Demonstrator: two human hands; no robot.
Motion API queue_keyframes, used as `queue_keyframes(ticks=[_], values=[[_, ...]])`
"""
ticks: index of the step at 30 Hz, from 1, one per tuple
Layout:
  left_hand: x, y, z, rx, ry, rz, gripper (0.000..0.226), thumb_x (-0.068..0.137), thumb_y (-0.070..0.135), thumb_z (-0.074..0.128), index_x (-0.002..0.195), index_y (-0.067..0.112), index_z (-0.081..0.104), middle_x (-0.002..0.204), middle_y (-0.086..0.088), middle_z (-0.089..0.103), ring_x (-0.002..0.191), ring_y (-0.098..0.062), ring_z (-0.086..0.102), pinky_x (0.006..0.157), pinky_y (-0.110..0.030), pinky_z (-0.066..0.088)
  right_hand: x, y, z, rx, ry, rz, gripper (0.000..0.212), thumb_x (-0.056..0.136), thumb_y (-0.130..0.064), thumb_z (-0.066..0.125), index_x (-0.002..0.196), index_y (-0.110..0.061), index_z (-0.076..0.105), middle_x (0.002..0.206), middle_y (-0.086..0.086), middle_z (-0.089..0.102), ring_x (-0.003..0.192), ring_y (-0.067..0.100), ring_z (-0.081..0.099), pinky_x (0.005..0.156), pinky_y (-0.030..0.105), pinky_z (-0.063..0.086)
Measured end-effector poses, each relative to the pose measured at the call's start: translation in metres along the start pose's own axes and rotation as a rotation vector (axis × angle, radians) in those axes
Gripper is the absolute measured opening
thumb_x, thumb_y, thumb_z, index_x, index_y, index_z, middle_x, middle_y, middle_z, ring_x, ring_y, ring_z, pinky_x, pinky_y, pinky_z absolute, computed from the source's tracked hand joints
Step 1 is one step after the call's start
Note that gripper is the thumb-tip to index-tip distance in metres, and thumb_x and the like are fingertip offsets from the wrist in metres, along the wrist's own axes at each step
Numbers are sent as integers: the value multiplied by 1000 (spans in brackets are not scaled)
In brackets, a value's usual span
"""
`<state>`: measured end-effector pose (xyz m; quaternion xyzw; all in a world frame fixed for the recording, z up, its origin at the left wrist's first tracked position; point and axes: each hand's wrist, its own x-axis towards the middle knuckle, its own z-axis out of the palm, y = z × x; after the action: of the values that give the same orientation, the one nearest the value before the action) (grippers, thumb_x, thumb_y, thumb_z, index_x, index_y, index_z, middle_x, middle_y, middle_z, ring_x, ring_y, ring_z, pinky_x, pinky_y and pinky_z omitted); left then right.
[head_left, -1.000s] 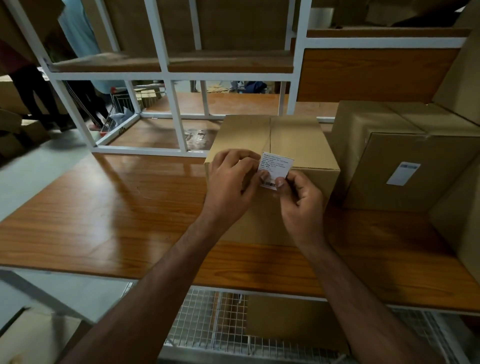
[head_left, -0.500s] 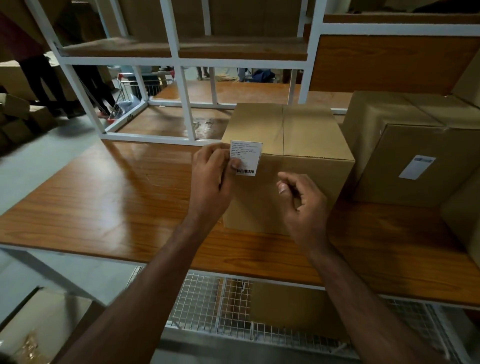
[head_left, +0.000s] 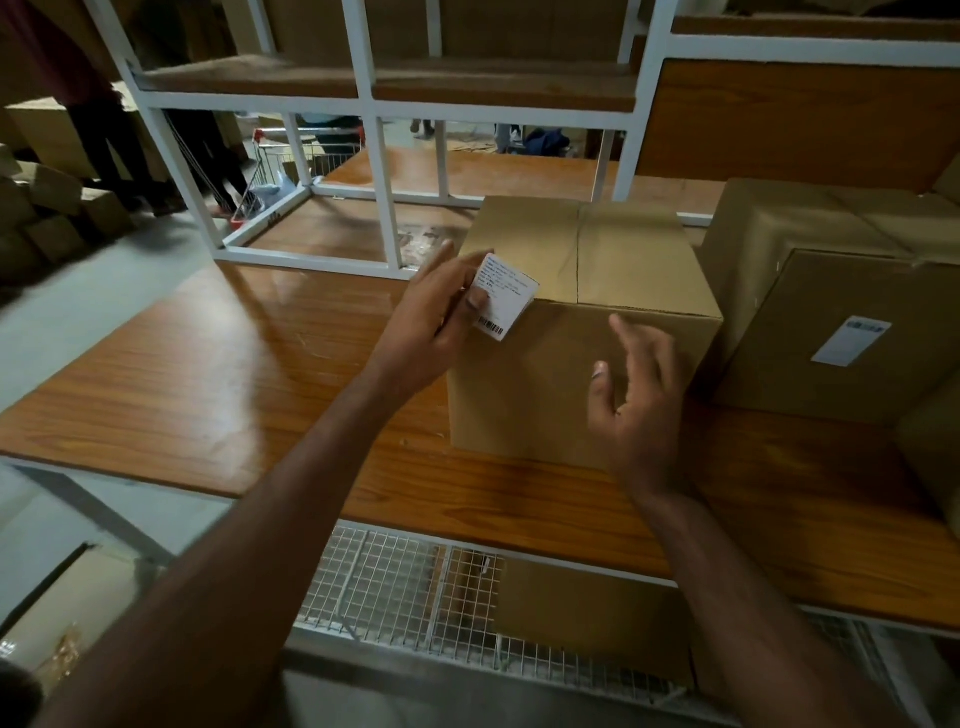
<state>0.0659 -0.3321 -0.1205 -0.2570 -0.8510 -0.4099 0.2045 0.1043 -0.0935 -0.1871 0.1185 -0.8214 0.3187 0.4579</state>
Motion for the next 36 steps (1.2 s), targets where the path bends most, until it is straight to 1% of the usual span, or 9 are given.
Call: queue_keyframes(ticks=[3, 5, 9, 12, 18, 22, 27, 31, 36], values=[[11, 0, 5, -52, -56, 71, 21, 105, 28, 43, 113, 16, 59, 112, -3, 62, 113, -20, 56, 90, -41, 49, 10, 10, -1, -24, 5, -41, 44, 95, -18, 54, 139, -12, 52, 122, 8, 52, 111, 28, 54, 86, 54, 49], [19, 2, 10, -63, -42, 87, 15, 105, 22, 44, 103, 16, 58, 98, 8, 56, 93, -13, 54, 81, -31, 44, 14, 15, 0, -27, -10, -34, 44, 96, -17, 54, 139, -11, 52, 124, 9, 52, 112, 27, 53, 87, 51, 50], [32, -3, 21, -74, -35, 35, 12, 104, 27, 44, 102, 28, 55, 98, 5, 58, 94, -22, 58, 81, -39, 50, -15, 25, 7, -147, -114, -49, 40, 93, -15, 50, 132, -9, 59, 113, 12, 53, 102, 28, 50, 79, 49, 50], [35, -9, 25, -53, -33, 16, 26, 104, 32, 42, 102, 10, 56, 98, -10, 60, 93, -28, 58, 81, -50, 52, -48, 34, 15, -178, -261, -50, 42, 92, -18, 50, 130, -7, 62, 104, 14, 58, 96, 28, 51, 76, 44, 50], [35, -15, 23, -57, -10, 19, 38, 106, 35, 40, 110, 0, 56, 103, -16, 58, 92, -34, 57, 77, -58, 48, -48, 36, 33, -322, -325, 72, 61, 95, -33, 47, 153, -15, 36, 108, 11, 56, 97, 28, 49, 80, 42, 42], [37, -14, 26, -49, 9, 58, 43, 106, 37, 39, 106, -3, 56, 102, -18, 59, 91, -35, 57, 75, -58, 46, -54, 28, 43, -442, -471, -103, 64, 91, -36, 47, 152, -26, 33, 101, 7, 56, 90, 27, 50, 78, 40, 39], [36, -17, 26, -47, 25, 72, 44, 106, 37, 39, 108, -4, 55, 104, -19, 59, 92, -36, 56, 76, -57, 47, -39, 36, 35, -477, -278, 71, 74, 90, -36, 58, 155, -22, 26, 106, 10, 56, 95, 30, 50, 83, 43, 37], [34, -12, 28, -60, 37, 89, 37, 106, 28, 40, 111, -6, 55, 107, -19, 60, 93, -34, 58, 75, -54, 49, -56, 44, 33, -491, -360, -64, 65, 88, -34, 48, 152, -28, 35, 97, 6, 57, 87, 28, 52, 76, 40, 38], [33, -12, 30, -72, 58, 98, 37, 106, 27, 41, 111, -8, 54, 106, -21, 60, 91, -35, 58, 73, -53, 49, -27, 42, 27, -425, -302, -75, 59, 94, -34, 46, 152, -25, 38, 100, 5, 61, 92, 27, 54, 80, 39, 37]])
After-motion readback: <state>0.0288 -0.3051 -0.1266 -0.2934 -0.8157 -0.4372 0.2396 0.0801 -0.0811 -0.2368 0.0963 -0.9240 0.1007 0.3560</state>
